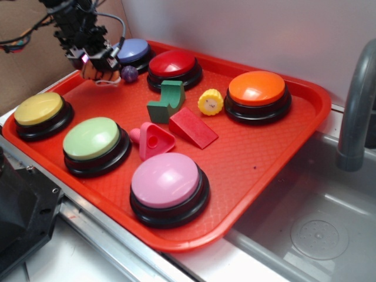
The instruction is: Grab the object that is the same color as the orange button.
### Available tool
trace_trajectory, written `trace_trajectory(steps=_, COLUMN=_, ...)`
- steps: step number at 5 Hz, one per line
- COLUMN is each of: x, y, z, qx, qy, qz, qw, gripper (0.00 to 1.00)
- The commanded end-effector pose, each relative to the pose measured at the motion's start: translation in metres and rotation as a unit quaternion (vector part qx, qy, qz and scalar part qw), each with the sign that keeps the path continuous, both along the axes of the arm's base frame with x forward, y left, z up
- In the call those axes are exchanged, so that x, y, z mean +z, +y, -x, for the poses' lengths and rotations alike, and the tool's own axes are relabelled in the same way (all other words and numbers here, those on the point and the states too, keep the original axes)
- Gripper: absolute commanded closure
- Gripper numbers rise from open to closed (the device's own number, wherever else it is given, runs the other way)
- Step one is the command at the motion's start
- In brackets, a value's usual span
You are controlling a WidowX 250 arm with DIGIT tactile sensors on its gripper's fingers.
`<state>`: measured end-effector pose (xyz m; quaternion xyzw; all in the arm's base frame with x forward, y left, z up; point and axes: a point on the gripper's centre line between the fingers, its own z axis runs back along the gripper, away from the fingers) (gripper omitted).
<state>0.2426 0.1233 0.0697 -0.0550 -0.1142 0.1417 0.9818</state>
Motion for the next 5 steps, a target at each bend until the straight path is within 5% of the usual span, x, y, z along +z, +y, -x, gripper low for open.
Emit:
trace_trajectory(steps=1, x=0.063, y=-0.043, z=0.015, qx=0.001, qy=0.011, qz=0.014, qw=1.000, gripper=1.00)
trace_trajectory(steps=3, x=0.071, y=-0.084, z=0.017, qx=-0.056, qy=0.072, qz=-0.009, qw=0.996, gripper=1.00)
trace_trajectory(steps=5, x=0.070, y=-0.104, z=0.013, qx=-0.090, qy=0.100, qz=-0.029, qw=0.991, gripper=1.00)
